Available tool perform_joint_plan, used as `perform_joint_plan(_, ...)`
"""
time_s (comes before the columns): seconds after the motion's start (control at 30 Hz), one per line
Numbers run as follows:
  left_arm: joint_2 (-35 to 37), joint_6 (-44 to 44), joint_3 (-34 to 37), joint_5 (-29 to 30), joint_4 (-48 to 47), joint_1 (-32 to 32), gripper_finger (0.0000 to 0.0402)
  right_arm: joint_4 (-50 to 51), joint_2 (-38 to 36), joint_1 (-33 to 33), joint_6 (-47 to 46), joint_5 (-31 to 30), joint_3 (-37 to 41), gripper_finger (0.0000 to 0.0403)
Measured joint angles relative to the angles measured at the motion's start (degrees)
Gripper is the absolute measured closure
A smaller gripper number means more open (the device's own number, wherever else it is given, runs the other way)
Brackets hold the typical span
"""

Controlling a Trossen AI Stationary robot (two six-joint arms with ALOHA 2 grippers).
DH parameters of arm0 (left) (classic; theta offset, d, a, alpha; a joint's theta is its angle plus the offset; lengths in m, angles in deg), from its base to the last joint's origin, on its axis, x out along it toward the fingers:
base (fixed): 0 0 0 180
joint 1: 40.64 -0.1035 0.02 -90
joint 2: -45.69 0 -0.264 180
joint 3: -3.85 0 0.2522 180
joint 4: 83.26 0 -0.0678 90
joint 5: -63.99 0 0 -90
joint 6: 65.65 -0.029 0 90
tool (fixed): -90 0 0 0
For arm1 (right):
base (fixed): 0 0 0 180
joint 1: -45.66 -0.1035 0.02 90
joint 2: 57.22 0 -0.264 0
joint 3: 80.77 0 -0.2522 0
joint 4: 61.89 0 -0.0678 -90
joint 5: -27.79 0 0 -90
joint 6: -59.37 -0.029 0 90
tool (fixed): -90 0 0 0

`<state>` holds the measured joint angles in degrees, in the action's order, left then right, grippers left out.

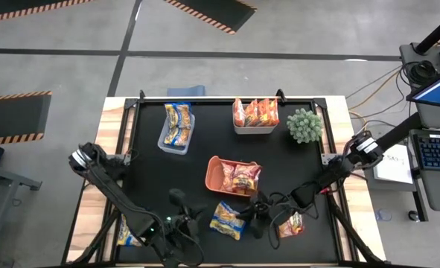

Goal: Sort Maruchan noodles
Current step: Put the right blue noodle packet into the transparent bin

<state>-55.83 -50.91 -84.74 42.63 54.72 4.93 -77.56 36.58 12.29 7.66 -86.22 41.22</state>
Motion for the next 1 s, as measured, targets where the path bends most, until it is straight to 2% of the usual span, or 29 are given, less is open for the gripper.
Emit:
perform_joint_plan(0.2,5.34,0.28,0.03,5.28,-8.38,-0.01,0.0402,-0.14,-3.22,0.04,1.58,0.24,0.00,0.0369)
perform_joint_plan(0.43,10.16,7.14,2.79,8.44,-17.87,-0.08,0.0402,-0.13,-6.96,1.69,4.40,0.40,0.00,0.0369)
perform_joint_plan(0.77,19.36,11.94,13.95,10.94,-18.30,-0.41,0.0402,0.19,-10.38,5.48,7.47,2.12,-1.33,0.0369)
perform_joint_plan(0.9,24.20,11.89,16.15,13.77,-18.28,-0.59,0.0402,2.81,-10.61,8.20,10.70,6.75,-6.15,0.0370)
perform_joint_plan(1.0,27.98,11.35,17.56,16.26,-18.37,-0.78,0.0402,11.26,-10.53,11.19,13.27,8.42,-11.75,0.0370)
